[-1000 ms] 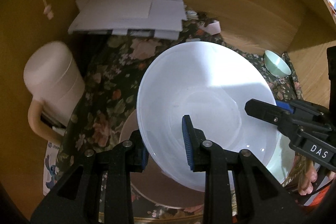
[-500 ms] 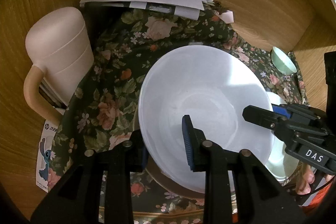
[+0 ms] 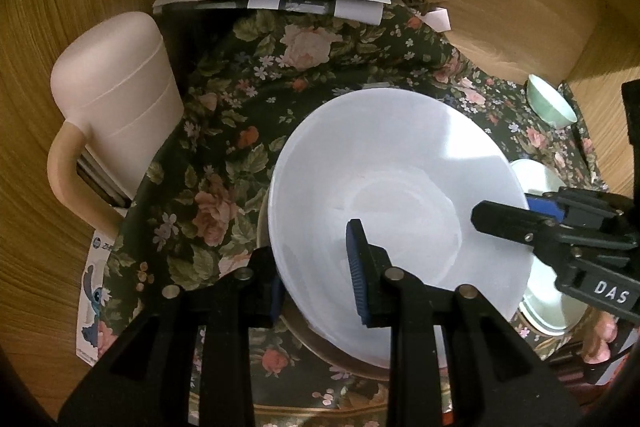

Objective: Organize plates and bowls

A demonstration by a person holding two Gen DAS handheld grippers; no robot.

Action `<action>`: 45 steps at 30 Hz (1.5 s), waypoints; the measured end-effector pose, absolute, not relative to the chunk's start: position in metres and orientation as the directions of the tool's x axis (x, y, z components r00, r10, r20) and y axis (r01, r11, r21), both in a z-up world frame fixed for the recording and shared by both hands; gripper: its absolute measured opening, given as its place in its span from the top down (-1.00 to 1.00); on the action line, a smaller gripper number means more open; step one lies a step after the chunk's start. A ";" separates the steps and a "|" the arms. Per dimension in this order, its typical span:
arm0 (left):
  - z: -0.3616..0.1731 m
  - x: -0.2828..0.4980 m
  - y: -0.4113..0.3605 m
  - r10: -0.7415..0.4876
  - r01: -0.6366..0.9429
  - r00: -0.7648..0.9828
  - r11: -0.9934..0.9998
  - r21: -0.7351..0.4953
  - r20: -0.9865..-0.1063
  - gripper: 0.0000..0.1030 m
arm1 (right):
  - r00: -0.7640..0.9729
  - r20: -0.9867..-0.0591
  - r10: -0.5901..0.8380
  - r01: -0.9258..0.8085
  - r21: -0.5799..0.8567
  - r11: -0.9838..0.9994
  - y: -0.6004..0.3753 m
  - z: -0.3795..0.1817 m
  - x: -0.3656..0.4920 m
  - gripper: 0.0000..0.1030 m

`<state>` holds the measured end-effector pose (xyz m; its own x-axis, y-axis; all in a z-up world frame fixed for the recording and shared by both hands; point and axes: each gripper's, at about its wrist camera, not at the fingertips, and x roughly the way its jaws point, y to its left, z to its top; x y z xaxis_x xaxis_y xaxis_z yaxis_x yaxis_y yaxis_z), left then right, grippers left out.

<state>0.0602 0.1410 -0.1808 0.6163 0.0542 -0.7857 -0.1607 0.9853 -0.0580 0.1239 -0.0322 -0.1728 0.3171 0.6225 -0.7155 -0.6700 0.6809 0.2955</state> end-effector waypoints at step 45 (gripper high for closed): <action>-0.108 0.099 0.083 0.012 -0.066 0.718 0.997 -0.051 -0.696 -0.18 | 0.558 -0.603 0.571 -0.545 0.253 0.800 -0.137 -0.118 0.151 -0.07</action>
